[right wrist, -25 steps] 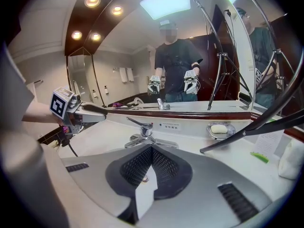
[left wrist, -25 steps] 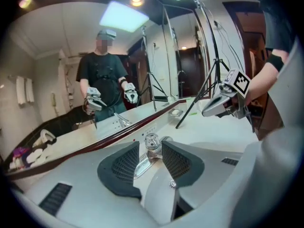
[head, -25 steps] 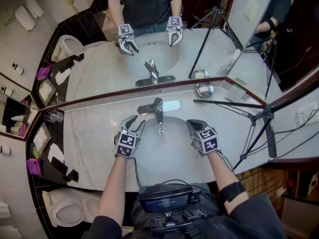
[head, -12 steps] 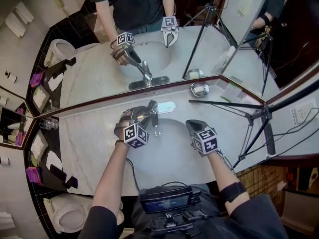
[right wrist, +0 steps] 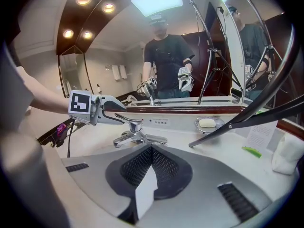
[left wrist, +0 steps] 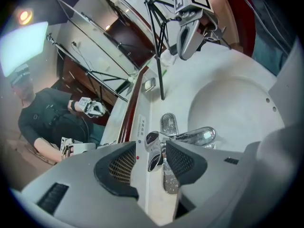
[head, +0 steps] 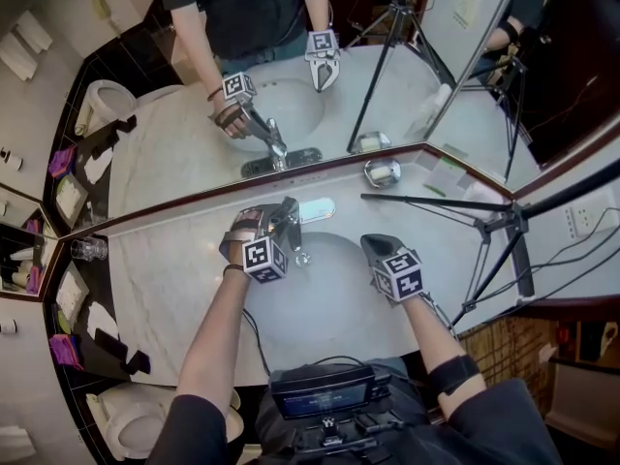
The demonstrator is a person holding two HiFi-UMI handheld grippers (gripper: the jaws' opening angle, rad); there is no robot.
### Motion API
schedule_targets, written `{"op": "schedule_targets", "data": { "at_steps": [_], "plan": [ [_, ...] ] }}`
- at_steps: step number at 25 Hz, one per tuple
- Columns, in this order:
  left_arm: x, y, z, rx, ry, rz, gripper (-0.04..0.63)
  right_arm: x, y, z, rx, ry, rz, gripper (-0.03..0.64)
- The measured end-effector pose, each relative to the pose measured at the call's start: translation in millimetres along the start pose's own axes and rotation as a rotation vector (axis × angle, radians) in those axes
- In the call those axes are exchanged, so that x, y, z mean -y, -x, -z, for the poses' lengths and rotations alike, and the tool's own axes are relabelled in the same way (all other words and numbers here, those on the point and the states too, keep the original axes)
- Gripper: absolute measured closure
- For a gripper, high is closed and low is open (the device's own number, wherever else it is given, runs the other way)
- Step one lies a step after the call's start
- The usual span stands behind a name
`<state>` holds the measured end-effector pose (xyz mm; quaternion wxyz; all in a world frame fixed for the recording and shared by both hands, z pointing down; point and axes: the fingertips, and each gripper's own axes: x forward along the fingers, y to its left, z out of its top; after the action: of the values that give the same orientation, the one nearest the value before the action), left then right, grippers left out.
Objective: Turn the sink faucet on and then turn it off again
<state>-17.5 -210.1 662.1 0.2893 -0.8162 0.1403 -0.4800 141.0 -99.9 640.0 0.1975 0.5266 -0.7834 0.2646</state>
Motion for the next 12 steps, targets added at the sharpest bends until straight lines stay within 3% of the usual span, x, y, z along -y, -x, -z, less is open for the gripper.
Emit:
{"op": "schedule_targets", "data": {
  "at_steps": [4,12],
  "plan": [
    [5.1,-5.7,1.9,-0.007,-0.014,-0.008,0.498,0.8,0.4,-1.8,0.003,-0.002,0.003,0.592],
    [0.8,2.5,-2.2,-0.009,0.017,-0.097,0.509,-2.7,-0.8,-2.5,0.006,-0.001,-0.001,0.592]
  ]
}}
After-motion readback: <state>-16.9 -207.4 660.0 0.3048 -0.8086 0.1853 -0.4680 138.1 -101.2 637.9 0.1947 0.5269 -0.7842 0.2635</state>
